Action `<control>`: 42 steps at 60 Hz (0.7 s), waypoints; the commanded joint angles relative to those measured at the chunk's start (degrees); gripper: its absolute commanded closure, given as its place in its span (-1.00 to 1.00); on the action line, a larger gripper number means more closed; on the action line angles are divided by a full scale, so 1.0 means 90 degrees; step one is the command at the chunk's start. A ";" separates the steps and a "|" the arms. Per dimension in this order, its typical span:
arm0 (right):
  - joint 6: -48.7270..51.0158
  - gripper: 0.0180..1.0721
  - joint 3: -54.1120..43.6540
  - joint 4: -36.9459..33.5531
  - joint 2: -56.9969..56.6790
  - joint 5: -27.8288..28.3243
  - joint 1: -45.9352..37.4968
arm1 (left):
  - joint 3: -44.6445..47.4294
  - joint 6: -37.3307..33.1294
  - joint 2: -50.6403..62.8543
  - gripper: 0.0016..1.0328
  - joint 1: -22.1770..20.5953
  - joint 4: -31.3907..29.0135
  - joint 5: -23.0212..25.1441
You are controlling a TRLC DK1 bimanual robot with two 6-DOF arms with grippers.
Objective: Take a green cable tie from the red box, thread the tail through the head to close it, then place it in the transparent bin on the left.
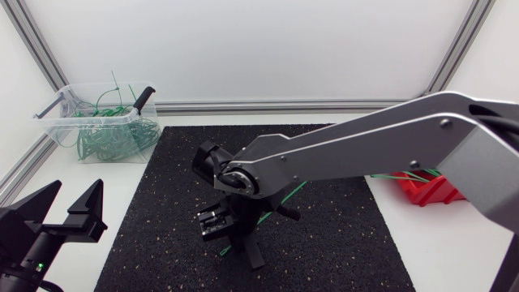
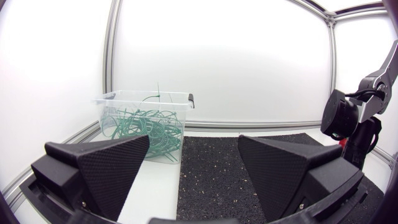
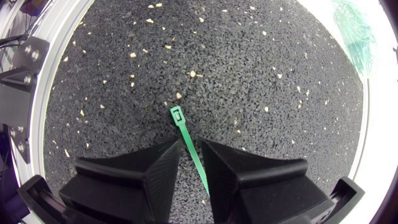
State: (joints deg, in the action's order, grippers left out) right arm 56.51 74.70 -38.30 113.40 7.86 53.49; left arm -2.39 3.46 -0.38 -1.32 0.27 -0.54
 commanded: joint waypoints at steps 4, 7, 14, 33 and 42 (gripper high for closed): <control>0.0215 0.43 0.0128 -0.0168 0.0241 0.0025 -0.0094 | 0.0246 0.0103 -0.0036 -0.92 -0.0039 -0.0138 -0.0028; 0.0235 0.46 0.0157 -0.0168 0.0290 0.0025 -0.0153 | 0.0246 0.0113 -0.0036 -0.92 -0.0039 -0.0138 -0.0028; 0.0283 0.49 0.0275 -0.0295 0.0417 0.0025 -0.0251 | 0.0246 0.0103 -0.0036 -0.92 -0.0039 -0.0138 -0.0028; 0.0254 0.74 0.0577 -0.0744 0.0759 0.0270 -0.0231 | 0.0246 0.0113 -0.0036 -0.92 -0.0039 -0.0138 -0.0028; 0.0147 0.75 0.0626 -0.0734 0.0720 0.0279 -0.0241 | 0.0246 0.0113 -0.0036 -0.92 -0.0039 -0.0138 -0.0028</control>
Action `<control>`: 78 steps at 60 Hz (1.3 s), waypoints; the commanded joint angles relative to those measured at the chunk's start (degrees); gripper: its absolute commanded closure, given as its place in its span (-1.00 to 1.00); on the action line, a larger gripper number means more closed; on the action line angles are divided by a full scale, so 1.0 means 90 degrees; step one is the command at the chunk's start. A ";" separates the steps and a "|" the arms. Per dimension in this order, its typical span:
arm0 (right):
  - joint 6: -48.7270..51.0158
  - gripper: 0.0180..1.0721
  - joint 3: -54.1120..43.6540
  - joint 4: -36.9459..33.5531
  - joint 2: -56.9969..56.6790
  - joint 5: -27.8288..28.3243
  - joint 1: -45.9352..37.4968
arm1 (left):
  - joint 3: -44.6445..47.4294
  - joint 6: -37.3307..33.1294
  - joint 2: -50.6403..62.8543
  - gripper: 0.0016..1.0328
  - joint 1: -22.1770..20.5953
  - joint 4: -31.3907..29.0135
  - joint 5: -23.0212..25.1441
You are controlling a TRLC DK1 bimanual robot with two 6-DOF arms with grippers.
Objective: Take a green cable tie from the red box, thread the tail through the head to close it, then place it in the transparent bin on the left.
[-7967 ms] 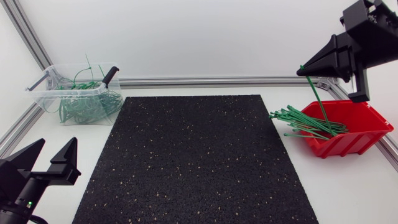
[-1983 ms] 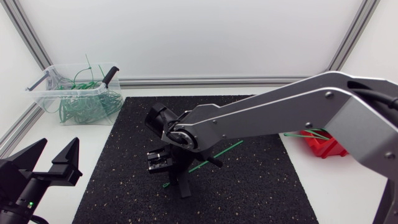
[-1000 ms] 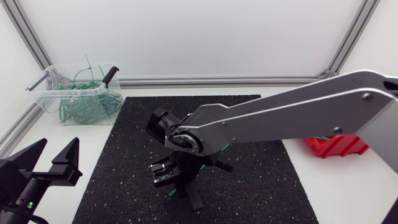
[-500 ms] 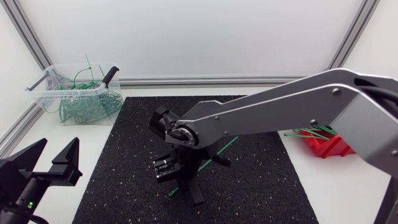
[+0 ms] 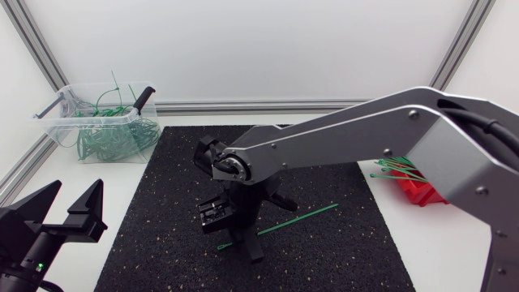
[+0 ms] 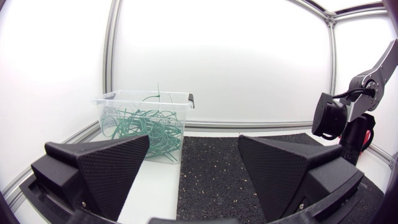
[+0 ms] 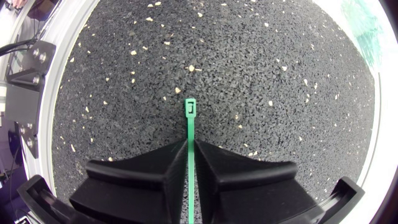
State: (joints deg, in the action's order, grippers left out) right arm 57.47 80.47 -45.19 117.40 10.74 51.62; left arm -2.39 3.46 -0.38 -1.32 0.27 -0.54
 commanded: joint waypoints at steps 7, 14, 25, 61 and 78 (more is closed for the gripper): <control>-0.0155 0.79 -0.0054 0.0246 0.0041 -0.0041 -0.0042 | 0.0256 0.0113 -0.0045 -0.92 -0.0039 -0.0118 -0.0028; -0.0497 0.79 -0.0142 0.0539 -0.0281 -0.0032 -0.0071 | 0.0266 0.0123 -0.0055 -0.92 0.0069 -0.0011 -0.0038; -0.1054 0.79 -0.0357 0.1007 -0.0740 -0.0119 -0.0071 | 0.0256 0.0181 -0.0055 -0.92 0.0088 0.0097 -0.0038; -0.3417 0.79 -0.1031 0.2375 -0.2518 -0.1907 0.0027 | -0.1199 0.0894 0.1087 -0.92 0.0127 -0.0587 0.0714; -0.4062 0.79 -0.0943 0.2326 -0.2967 -0.2180 0.0124 | -0.2908 0.1832 0.3265 -0.92 0.0147 -0.1310 0.2296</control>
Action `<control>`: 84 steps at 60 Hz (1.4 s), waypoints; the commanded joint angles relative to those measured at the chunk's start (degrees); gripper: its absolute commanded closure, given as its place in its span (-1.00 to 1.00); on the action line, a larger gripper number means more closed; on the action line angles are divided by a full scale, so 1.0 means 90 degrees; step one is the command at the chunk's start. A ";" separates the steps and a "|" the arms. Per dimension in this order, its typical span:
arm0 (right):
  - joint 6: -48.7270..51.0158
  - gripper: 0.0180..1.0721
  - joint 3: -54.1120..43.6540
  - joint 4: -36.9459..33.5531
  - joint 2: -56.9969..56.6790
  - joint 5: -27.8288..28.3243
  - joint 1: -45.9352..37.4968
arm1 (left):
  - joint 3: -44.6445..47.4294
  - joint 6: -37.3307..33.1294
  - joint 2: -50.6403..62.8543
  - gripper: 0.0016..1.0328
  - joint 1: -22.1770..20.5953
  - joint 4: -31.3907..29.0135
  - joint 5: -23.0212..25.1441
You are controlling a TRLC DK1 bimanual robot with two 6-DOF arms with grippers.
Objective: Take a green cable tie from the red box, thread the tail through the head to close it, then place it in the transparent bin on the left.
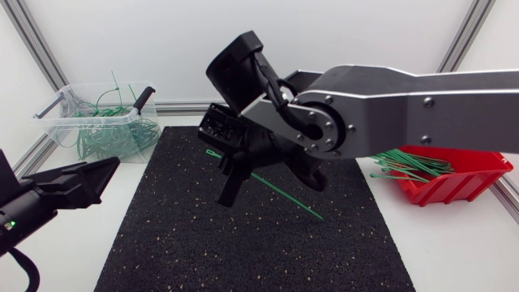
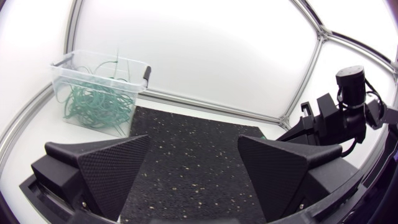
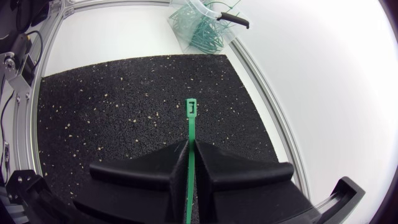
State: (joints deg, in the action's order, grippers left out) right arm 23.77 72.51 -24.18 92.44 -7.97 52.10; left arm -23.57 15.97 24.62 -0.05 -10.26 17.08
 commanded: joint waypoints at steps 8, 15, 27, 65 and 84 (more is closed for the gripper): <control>-0.0590 0.79 0.0127 -0.0096 -0.0281 -0.0238 0.0110 | -0.1121 0.0804 0.1229 -0.92 -0.0004 -0.0286 0.1110; -0.0776 0.79 0.0342 -0.0116 -0.0252 -0.0238 0.0100 | -0.1668 0.1224 0.1991 -0.86 -0.0023 -0.0452 0.1823; -0.1010 0.79 0.0723 -0.0174 -0.0057 -0.0169 0.0110 | -0.2039 0.1536 0.2538 -0.86 -0.0570 -0.0452 0.2116; -0.1440 0.79 0.0898 0.0060 -0.0125 0.0055 0.0178 | -0.2137 0.2445 0.3329 -0.51 -0.1420 0.0994 0.2331; -0.1489 0.79 0.0469 0.0031 -0.0721 0.0153 0.0296 | -0.2146 0.2591 0.3153 -0.34 -0.1996 0.1091 0.1911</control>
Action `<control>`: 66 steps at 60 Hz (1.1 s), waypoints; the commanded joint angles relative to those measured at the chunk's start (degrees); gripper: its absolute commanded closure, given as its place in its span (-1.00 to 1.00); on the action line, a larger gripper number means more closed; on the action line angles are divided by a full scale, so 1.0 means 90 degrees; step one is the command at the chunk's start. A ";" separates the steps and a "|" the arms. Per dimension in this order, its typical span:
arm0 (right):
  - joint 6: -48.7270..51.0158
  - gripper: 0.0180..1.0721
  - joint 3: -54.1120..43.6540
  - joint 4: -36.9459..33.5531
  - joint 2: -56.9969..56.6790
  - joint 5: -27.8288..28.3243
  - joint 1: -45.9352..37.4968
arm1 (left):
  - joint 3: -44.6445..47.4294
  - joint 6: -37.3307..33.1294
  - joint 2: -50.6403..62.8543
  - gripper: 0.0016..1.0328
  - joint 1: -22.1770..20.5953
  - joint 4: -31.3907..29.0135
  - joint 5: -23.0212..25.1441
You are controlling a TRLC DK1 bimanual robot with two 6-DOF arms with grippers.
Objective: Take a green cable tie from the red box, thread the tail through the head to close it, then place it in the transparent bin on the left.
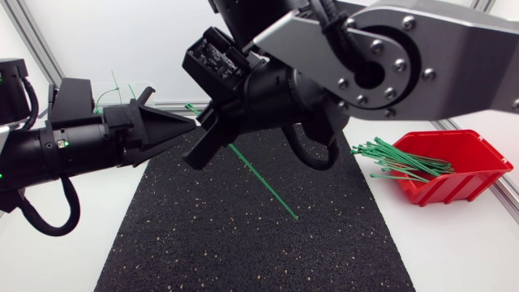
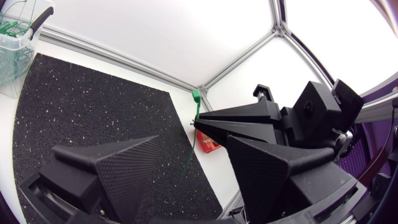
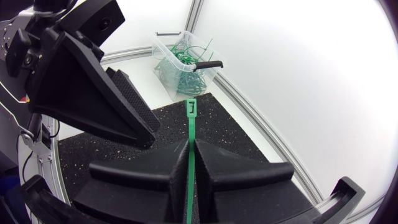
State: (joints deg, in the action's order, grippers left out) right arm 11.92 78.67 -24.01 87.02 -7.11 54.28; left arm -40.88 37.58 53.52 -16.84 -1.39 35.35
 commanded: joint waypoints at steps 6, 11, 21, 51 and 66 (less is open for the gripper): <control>-0.0163 0.79 -0.0275 0.0031 -0.0187 0.0136 0.0053 | -0.0262 0.0209 -0.0028 -0.32 -0.0267 0.0223 -0.0403; -0.0172 0.79 -0.0353 0.0060 -0.0236 0.0156 0.0072 | -0.0301 0.0258 0.0001 -0.30 -0.0267 0.0281 -0.0471; -0.0172 0.78 -0.0411 0.0099 -0.0265 0.0185 0.0092 | -0.0243 0.0355 -0.0038 -0.17 -0.0267 0.0389 -0.0618; -0.0221 0.79 -0.0402 0.0217 -0.0363 0.0185 0.0238 | -0.0028 0.0443 -0.0048 0.19 -0.0570 0.0506 -0.0979; -0.0221 0.79 -0.0451 0.0275 -0.0392 0.0185 0.0238 | 0.0050 0.0521 -0.0048 0.50 -0.0609 0.0603 -0.1086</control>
State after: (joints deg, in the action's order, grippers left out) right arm 11.68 75.92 -22.04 84.49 -5.72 55.94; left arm -41.41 40.56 53.52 -21.89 2.98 26.00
